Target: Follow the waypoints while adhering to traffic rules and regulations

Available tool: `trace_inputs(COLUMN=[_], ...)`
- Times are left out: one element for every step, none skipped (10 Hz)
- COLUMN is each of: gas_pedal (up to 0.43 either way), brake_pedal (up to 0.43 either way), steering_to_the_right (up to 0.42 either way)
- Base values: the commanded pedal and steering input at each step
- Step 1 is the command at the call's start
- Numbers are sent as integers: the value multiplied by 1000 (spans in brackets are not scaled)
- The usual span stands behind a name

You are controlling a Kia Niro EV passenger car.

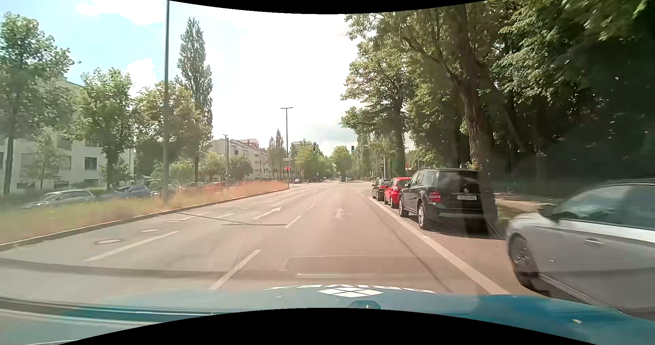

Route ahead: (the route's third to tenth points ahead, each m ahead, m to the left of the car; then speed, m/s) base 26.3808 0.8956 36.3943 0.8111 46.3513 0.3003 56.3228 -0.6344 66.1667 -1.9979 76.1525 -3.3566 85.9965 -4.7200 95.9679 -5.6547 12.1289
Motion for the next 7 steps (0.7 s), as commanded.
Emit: trace_inputs(gas_pedal=[157,157,157,157,157,157,157], brake_pedal=[0,0,0,0,0,0,0], steering_to_the_right=[3,3,3,3,3,3,3])
